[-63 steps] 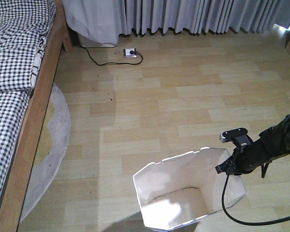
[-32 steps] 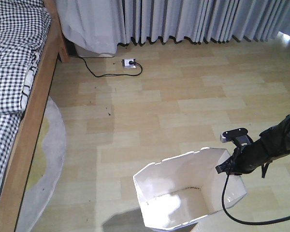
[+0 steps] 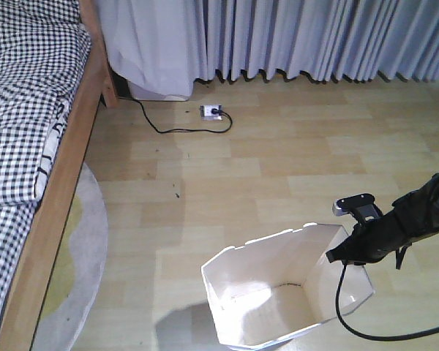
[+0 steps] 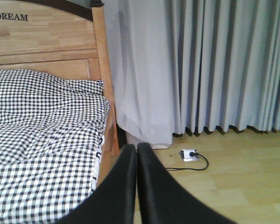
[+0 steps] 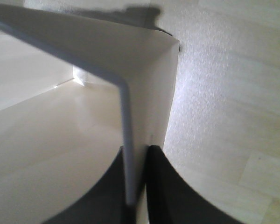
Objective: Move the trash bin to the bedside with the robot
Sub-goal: 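Carry the bin with the right gripper while driving toward the bed, then carry the bin with the right gripper up beside the bed frame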
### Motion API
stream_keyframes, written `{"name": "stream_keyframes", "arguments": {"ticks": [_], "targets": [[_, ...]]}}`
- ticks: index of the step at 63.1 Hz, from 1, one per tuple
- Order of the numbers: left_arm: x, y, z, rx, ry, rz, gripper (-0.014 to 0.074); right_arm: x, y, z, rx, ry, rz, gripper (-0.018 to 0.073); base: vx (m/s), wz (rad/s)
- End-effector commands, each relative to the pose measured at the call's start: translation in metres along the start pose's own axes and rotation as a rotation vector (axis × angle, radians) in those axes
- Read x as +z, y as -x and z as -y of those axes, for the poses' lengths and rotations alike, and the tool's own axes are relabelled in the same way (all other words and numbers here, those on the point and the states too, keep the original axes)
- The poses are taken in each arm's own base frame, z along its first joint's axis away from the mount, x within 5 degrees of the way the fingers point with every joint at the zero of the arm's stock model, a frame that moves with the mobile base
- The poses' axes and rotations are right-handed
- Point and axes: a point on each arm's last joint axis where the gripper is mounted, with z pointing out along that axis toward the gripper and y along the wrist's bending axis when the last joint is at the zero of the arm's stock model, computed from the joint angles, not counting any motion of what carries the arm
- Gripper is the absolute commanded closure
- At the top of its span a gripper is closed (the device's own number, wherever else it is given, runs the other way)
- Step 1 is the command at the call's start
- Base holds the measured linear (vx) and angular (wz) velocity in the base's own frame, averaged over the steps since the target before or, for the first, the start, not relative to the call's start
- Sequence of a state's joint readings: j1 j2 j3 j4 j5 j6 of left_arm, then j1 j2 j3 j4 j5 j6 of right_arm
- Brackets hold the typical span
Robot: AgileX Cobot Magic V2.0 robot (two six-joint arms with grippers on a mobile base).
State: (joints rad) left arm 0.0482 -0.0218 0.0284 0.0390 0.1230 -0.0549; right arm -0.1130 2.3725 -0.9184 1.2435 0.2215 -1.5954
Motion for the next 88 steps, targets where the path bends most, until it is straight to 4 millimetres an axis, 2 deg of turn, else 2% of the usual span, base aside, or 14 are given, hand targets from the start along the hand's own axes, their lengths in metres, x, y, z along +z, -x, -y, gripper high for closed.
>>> {"name": "stream_keyframes", "arguments": {"ticks": [1,88], "targets": [[-0.0020,0.0138,0.0006,-0.009,-0.007,0.098,0.0603,-0.0224,0.0190,-0.0076,0.009,0.082,0.086,0.0566,0.28,0.13],[-0.0020,0.0138,0.0006,-0.009,-0.007,0.098,0.0603,-0.0224,0.0190,-0.0076,0.009,0.082,0.086,0.0566,0.28,0.00]]}}
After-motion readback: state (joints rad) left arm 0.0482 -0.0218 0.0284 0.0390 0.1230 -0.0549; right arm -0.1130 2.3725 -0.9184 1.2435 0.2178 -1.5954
